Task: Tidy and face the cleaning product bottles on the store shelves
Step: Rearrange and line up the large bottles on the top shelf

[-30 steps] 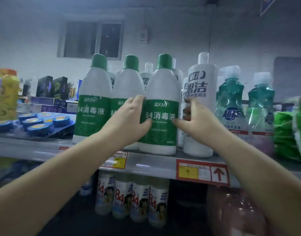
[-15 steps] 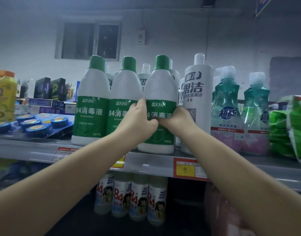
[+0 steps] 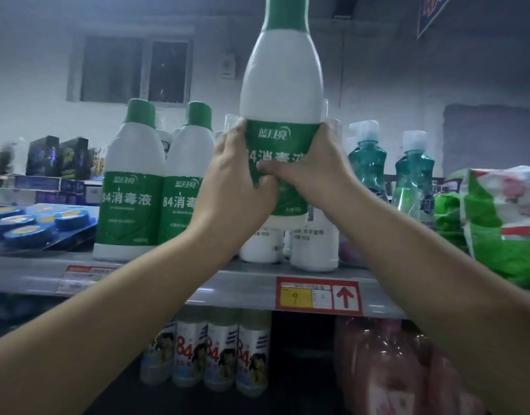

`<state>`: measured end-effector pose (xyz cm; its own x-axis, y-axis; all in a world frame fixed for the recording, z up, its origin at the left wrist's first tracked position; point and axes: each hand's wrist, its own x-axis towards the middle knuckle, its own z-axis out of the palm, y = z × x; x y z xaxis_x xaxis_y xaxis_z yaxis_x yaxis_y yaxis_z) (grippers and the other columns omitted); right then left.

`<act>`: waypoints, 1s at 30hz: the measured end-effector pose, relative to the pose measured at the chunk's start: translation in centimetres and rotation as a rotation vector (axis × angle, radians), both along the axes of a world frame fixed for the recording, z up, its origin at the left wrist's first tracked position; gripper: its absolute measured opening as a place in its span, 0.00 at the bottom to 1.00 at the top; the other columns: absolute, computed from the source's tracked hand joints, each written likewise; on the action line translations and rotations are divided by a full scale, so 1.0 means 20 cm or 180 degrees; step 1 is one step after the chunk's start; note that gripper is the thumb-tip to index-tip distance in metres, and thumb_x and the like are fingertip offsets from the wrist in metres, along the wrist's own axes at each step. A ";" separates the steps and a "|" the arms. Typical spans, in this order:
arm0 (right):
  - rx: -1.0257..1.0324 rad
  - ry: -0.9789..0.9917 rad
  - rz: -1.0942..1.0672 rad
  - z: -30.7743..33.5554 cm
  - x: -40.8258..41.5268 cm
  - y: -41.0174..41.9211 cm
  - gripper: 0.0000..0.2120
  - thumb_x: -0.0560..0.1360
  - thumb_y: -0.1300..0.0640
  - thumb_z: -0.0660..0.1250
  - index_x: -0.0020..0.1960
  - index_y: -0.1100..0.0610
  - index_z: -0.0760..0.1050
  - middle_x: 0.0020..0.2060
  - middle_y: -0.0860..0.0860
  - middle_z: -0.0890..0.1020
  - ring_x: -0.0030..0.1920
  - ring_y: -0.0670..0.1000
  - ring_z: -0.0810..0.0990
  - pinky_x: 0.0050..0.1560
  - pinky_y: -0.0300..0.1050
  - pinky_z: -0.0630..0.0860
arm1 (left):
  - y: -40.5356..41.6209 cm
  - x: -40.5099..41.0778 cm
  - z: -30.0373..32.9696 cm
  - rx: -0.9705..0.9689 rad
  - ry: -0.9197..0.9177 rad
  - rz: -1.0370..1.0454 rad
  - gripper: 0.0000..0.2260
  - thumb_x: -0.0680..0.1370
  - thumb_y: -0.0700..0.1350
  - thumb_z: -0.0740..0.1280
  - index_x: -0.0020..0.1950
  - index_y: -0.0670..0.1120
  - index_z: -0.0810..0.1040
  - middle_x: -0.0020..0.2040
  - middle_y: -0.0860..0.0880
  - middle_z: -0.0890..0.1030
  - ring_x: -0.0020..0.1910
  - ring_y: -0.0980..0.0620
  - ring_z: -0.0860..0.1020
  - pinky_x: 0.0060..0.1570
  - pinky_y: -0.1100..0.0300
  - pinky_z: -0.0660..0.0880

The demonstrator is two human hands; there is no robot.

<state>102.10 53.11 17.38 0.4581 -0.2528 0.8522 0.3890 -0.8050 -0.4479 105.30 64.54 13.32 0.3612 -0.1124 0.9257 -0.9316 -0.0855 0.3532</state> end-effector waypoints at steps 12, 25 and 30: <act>-0.0122 0.0158 -0.0179 0.09 -0.34 -0.36 0.35 0.51 0.48 0.76 0.56 0.59 0.77 0.48 0.55 0.83 0.48 0.53 0.83 0.51 0.54 0.80 | -0.33 -0.17 0.09 0.0105 0.0057 -0.0823 0.26 0.76 0.42 0.62 0.74 0.53 0.61 0.66 0.55 0.71 0.59 0.52 0.75 0.50 0.52 0.80; 0.0538 0.0577 -0.0555 -0.14 -0.38 -0.78 0.19 0.61 0.62 0.78 0.51 0.58 0.80 0.45 0.57 0.85 0.47 0.55 0.83 0.53 0.56 0.80 | -0.72 -0.19 -0.06 0.1315 0.0506 -0.1218 0.32 0.75 0.43 0.60 0.76 0.53 0.50 0.74 0.52 0.62 0.67 0.51 0.68 0.63 0.57 0.70; 0.0874 0.0702 -0.0407 -0.19 -0.37 -0.83 0.24 0.59 0.62 0.79 0.54 0.60 0.78 0.46 0.58 0.84 0.47 0.57 0.84 0.49 0.52 0.81 | -0.76 -0.15 -0.07 0.1463 0.0524 -0.1198 0.30 0.76 0.44 0.60 0.76 0.52 0.52 0.74 0.51 0.63 0.70 0.52 0.65 0.64 0.59 0.66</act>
<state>94.65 36.59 13.50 0.5731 -0.5252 0.6290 0.1631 -0.6791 -0.7157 102.27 49.39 11.83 0.3532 -0.6342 0.6877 -0.8639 0.0609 0.4999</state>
